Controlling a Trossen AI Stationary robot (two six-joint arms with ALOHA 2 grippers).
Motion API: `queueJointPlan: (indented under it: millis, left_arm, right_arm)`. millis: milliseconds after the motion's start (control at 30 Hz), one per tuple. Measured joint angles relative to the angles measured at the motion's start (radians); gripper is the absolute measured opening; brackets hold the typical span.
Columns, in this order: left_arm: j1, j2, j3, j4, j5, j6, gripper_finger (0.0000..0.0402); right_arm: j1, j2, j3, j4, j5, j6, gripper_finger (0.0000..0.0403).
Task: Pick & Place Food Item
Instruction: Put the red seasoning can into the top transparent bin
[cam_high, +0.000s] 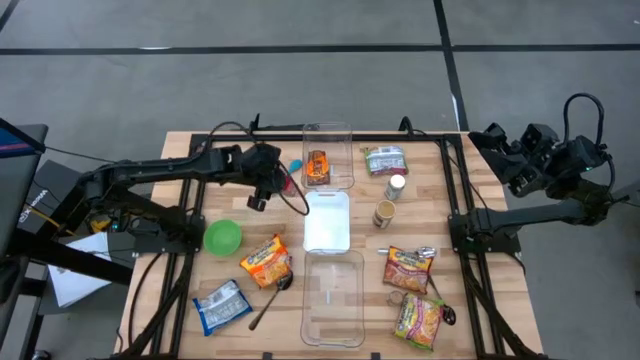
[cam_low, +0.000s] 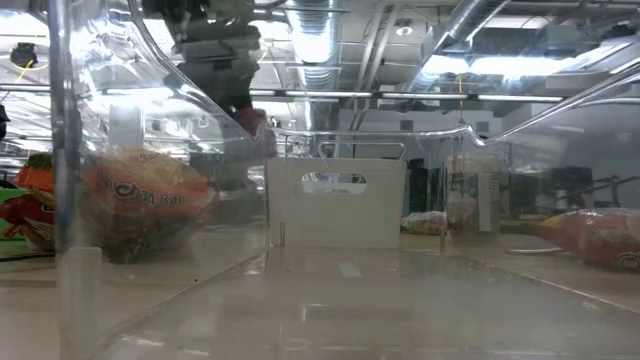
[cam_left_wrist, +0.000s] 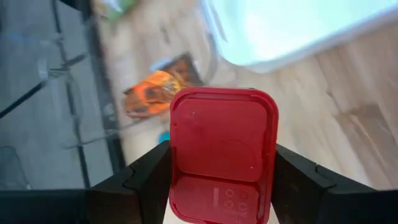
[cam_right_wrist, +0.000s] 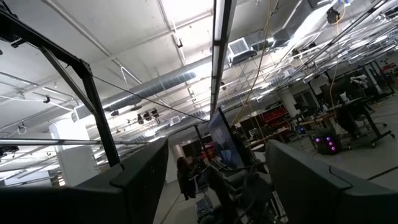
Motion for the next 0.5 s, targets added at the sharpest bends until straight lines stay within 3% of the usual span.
queueJointPlan:
  millis: [267,500]
  left_arm:
    - [0.032,0.027,0.094,0.003,-0.026,-0.041,0.0211]
    - [0.056,0.123,0.209,0.023,-0.031,-0.064,0.0211]
  right_arm:
    - [0.0,0.0,0.0,0.003,0.0,-0.002,0.0263]
    - [0.0,0.0,0.0,0.004,0.001,-0.005,0.0263]
